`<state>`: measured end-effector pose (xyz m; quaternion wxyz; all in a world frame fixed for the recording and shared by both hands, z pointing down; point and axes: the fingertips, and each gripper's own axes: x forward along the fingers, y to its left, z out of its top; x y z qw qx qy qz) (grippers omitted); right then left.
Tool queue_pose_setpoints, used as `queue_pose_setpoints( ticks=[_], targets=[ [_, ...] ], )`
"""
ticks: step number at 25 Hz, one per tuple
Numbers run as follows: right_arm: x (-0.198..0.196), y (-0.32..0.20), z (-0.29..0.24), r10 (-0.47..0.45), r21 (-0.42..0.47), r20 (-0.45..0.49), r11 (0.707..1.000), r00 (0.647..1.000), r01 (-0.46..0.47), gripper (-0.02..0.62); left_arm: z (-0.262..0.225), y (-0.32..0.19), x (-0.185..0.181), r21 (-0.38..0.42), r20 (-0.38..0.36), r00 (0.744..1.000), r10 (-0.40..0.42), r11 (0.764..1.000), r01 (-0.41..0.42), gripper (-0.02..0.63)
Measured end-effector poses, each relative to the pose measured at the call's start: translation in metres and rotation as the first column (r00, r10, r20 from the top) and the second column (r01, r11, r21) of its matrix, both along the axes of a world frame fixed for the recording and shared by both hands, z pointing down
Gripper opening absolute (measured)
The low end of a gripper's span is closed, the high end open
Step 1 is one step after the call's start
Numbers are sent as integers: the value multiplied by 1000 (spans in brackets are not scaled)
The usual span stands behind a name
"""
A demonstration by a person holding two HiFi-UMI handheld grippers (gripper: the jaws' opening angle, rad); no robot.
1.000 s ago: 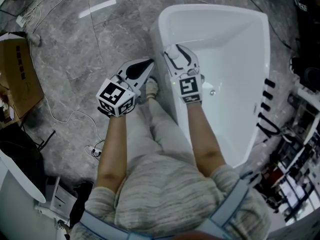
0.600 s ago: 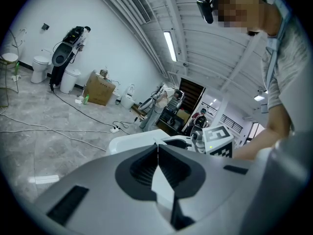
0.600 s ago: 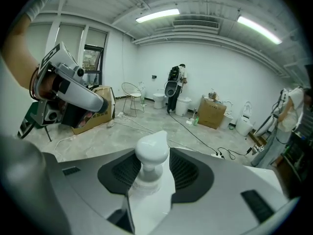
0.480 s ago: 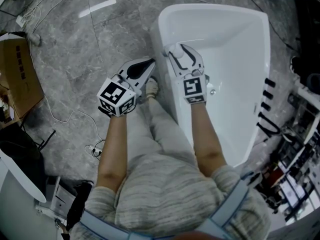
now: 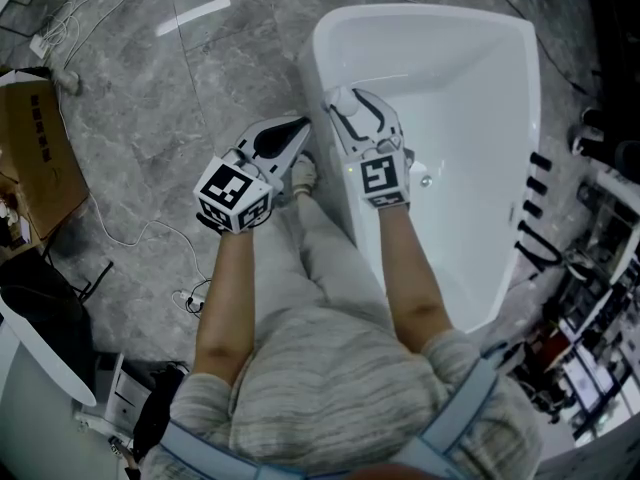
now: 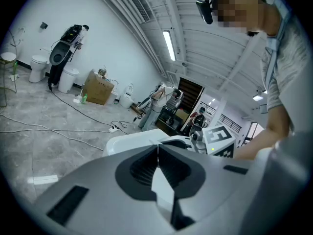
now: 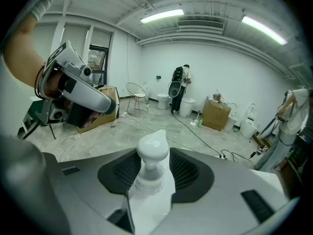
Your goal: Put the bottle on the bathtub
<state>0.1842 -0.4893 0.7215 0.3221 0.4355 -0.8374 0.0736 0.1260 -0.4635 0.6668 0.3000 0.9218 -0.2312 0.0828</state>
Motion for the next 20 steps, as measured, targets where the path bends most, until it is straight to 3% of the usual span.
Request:
queue_pose_setpoints(
  ticks=[16, 20],
  targets=[
    [0, 7, -8, 11, -10, 11, 1000, 1000, -11, 158, -2, -3, -3, 3, 4, 1000, -1, 1000, 1, 3],
    [1, 17, -9, 28, -31, 51, 999, 998, -26, 158, -7, -2, -6, 12, 9, 1000, 4, 1000, -4, 3]
  ],
)
